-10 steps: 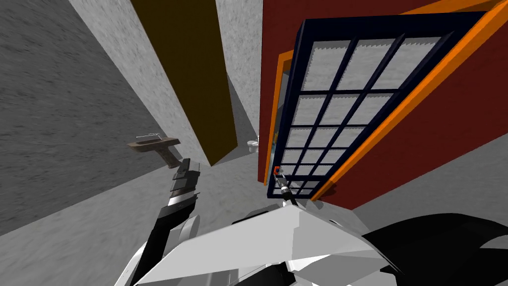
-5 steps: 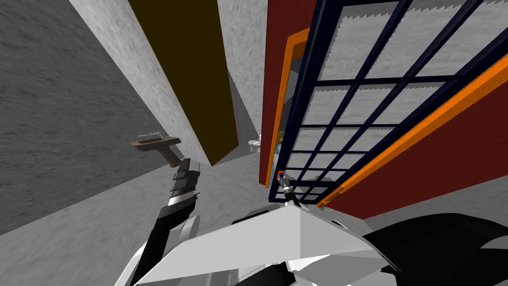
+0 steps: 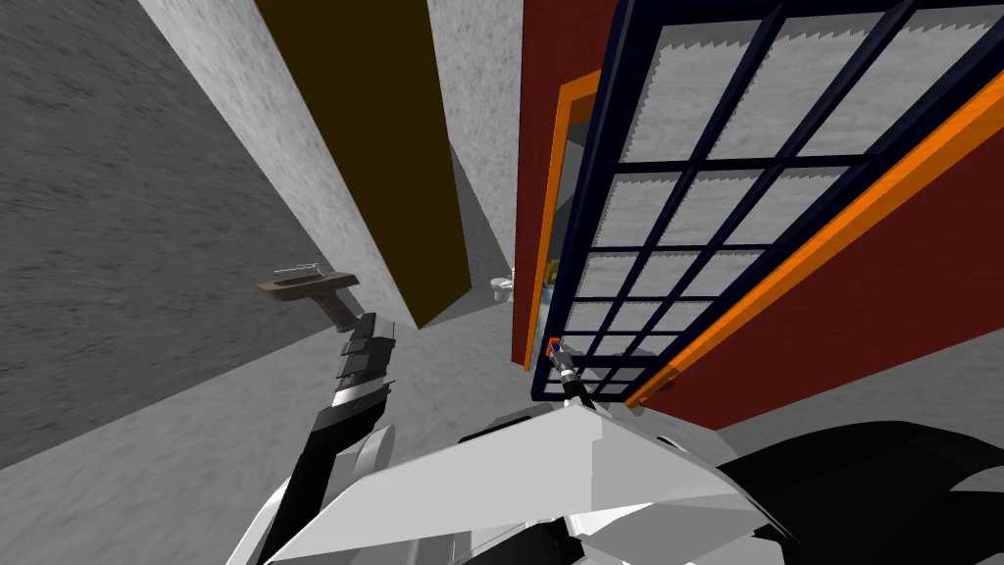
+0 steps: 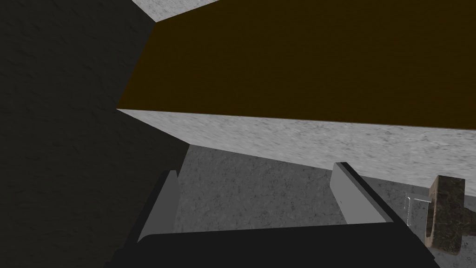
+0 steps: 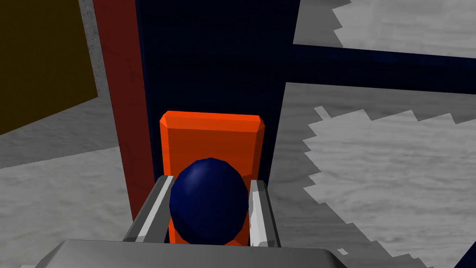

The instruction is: Pull the door open

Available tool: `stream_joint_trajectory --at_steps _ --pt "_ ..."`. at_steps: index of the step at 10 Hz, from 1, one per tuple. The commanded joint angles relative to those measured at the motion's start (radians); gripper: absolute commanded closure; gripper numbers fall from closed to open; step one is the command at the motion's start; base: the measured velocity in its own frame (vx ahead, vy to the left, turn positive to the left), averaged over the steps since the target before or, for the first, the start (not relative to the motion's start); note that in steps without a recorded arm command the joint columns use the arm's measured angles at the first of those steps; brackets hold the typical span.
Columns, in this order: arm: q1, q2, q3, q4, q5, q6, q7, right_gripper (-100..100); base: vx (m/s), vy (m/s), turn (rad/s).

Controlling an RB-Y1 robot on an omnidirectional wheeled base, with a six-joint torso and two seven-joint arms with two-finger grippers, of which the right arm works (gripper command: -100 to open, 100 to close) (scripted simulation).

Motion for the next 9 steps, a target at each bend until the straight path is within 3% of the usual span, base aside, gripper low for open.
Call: stream_joint_trajectory --at_steps 1,9 --pt "0.009 -0.016 0.02 -0.003 0.012 -0.012 -0.027 100 -0.118 -0.017 0.111" --pt "0.055 -0.094 0.115 -0.019 0.068 -0.07 -0.155 100 -0.204 -0.038 0.096"
